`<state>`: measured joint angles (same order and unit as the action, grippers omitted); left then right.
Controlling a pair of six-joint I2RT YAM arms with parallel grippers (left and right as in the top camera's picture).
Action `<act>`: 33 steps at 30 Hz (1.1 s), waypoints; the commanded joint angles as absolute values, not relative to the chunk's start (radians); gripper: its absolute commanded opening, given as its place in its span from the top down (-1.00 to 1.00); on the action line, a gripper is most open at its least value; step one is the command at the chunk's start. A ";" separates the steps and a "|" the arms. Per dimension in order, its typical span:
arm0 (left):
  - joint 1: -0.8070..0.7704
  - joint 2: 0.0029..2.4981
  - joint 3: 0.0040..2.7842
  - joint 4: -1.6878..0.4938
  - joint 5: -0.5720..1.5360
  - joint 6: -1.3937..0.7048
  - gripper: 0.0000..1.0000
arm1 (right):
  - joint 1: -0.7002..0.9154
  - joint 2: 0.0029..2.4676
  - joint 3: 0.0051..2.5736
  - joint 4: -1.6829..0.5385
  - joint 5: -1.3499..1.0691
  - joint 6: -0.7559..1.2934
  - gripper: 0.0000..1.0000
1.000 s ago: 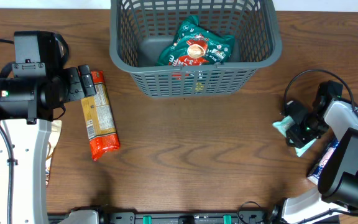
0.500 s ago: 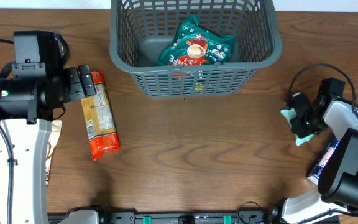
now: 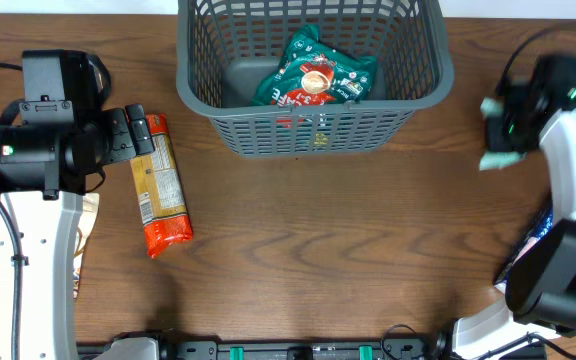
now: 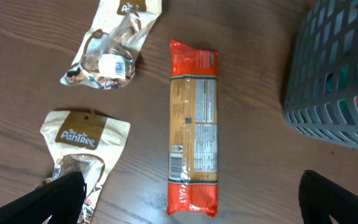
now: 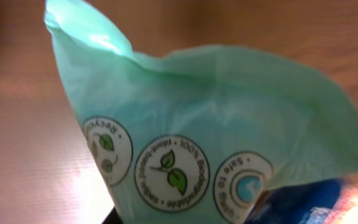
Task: Pack container
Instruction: 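Lift the wipes packet into the basket and release it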
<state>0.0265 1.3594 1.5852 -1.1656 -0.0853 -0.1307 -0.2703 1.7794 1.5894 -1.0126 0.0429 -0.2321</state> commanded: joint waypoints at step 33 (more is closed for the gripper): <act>0.032 1.358 1.588 -1.165 -0.097 -0.125 -0.97 | 0.410 2.206 2.369 -1.149 -0.128 -0.836 0.98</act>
